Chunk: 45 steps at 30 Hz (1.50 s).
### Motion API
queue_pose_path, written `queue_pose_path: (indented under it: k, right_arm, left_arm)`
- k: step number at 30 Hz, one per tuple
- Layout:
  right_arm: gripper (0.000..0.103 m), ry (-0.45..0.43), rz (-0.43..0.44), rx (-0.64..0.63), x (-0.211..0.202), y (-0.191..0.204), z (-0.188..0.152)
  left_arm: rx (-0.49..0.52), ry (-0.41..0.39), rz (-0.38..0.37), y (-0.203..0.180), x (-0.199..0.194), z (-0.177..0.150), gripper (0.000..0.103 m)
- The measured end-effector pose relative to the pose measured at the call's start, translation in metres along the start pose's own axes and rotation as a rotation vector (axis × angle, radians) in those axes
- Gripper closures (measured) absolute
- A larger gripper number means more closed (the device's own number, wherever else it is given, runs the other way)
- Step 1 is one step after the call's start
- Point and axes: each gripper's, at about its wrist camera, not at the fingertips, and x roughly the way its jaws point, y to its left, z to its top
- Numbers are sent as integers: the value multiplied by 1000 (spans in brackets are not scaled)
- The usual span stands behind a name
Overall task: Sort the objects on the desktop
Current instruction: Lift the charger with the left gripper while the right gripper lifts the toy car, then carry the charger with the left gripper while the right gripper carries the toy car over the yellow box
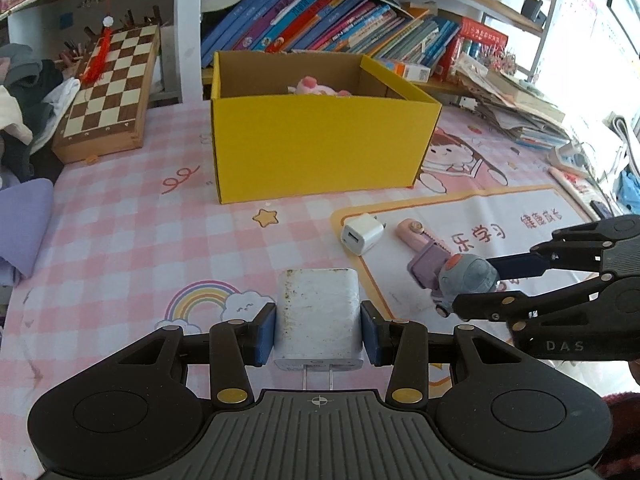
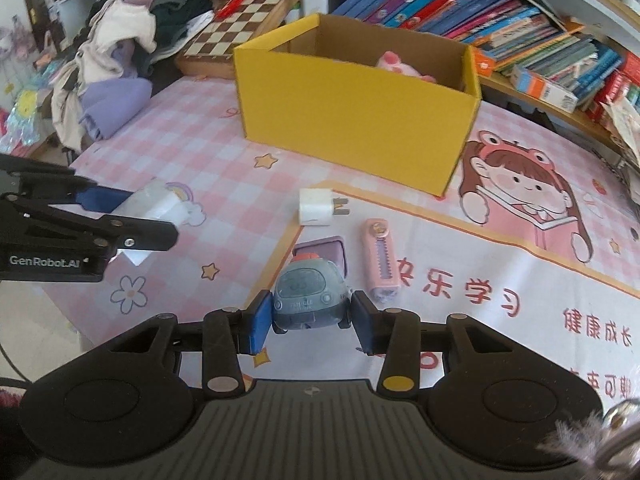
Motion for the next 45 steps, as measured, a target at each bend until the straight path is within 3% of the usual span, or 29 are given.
queue_pose_path:
  k: [13, 27, 38, 45]
  right_arm:
    - [63, -25, -27, 46, -17, -5, 0]
    - [63, -32, 6, 47, -20, -16, 16]
    - [63, -89, 48, -1, -24, -35, 54]
    - [63, -158, 83, -58, -31, -55, 97]
  left_arm:
    - [12, -39, -37, -4, -13, 6, 61]
    - [26, -62, -59, -11, -8, 27, 61]
    - [42, -91, -77, -20, -1, 52, 61]
    - [86, -153, -46, -22, -1, 93, 61]
